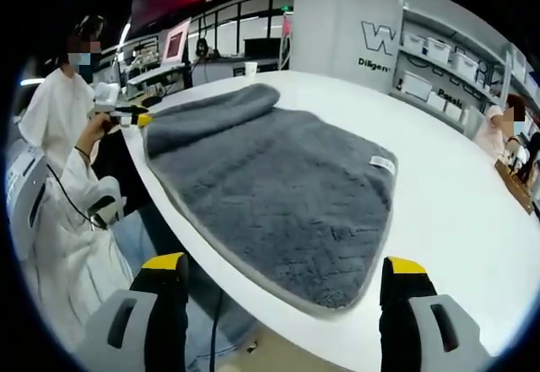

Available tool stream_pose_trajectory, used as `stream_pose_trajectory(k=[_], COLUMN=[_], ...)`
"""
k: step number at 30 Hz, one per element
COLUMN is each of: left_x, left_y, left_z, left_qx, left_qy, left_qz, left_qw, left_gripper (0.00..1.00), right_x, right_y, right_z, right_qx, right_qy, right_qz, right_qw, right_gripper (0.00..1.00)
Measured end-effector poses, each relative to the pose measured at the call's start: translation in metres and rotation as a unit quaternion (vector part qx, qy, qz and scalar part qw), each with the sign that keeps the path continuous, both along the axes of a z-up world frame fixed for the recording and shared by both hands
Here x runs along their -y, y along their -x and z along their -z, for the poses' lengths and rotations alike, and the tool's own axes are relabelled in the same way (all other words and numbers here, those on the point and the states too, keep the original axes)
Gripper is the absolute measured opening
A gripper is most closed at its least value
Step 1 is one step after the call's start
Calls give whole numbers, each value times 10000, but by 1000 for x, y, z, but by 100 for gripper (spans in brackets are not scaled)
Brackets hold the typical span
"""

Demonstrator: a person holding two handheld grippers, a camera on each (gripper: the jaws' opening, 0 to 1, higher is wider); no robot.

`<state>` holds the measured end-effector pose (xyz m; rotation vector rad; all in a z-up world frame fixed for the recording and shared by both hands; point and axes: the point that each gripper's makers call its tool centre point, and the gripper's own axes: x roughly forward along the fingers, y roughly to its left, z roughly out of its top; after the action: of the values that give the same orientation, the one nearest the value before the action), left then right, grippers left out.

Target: Open the folded towel by lifting each exposed corner and separating the folded layers until the towel lies flat within the target outline without major curled edges

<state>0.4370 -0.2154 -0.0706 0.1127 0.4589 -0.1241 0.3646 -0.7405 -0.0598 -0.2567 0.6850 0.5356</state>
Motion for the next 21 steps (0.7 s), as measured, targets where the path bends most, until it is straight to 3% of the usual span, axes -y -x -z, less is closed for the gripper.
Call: stream_pose_trajectory(k=[5,9,17,21], left_x=[14,37,66,76], left_y=[0,3,10,14], left_z=[-5,-10,-21,-22], left_qx=[60,22,75,54], left_qy=[174,423,731,659], left_qz=[282,770,1287,1502], left_qw=[9994,9961,9890,9864], left_gripper=[82,93,99,99], right_x=[0,-1,-7,-6], right_y=[-5,-9,-16,-24], right_z=[4,6,4,-2], right_qx=[-68,-83,-100,-28], right_qy=[34,1,-108,-217], right_qz=[19,74,75,245], right_qw=[10000,9999,9999,9995], right_gripper=[94,94,93,92])
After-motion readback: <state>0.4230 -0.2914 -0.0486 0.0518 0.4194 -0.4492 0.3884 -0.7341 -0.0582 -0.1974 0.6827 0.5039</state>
